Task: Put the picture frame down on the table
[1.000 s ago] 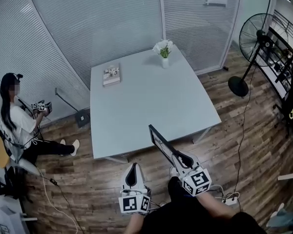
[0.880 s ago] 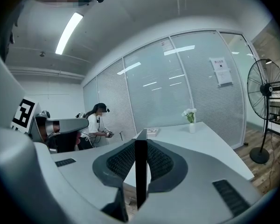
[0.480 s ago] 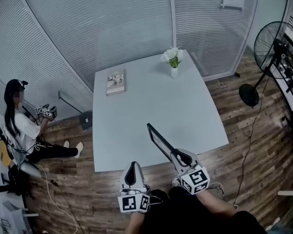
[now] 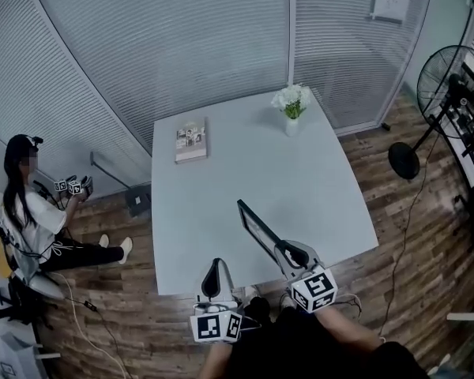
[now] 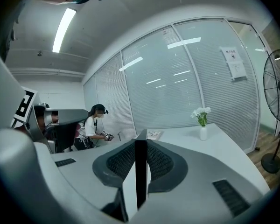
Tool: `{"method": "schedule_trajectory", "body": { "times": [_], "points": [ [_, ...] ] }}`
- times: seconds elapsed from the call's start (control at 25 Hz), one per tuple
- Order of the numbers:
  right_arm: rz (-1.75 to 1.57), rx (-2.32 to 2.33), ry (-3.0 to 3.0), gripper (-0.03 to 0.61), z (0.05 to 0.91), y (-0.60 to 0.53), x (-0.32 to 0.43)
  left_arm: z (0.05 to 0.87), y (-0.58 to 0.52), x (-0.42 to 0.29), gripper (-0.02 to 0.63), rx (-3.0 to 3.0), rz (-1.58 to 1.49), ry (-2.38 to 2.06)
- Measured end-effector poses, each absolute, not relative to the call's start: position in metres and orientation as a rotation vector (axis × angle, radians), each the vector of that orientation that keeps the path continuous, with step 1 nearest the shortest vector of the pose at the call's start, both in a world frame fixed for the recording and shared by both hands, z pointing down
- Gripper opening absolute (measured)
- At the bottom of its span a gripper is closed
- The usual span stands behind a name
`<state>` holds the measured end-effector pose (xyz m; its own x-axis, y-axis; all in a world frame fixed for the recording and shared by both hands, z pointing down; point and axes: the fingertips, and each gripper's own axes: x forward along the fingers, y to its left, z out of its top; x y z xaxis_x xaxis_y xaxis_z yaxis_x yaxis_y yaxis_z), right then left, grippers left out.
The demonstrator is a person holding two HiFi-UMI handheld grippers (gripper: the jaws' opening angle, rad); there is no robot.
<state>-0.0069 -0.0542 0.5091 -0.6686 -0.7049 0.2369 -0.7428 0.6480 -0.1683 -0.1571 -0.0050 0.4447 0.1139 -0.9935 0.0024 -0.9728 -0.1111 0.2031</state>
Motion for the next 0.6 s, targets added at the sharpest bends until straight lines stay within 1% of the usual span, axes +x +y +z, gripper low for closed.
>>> {"method": "schedule_trajectory", "body": {
  "times": [0.36, 0.6],
  "points": [
    [0.409, 1.234, -2.658, 0.072, 0.528, -0.097, -0.050, 0.444, -0.059, -0.205, 0.020, 2.284, -0.216, -1.901],
    [0.433, 1.235, -2.632, 0.072, 0.543, -0.123, -0.054, 0.448, -0.083, -0.207, 0.020, 2.283, -0.205, -1.871]
  ]
}}
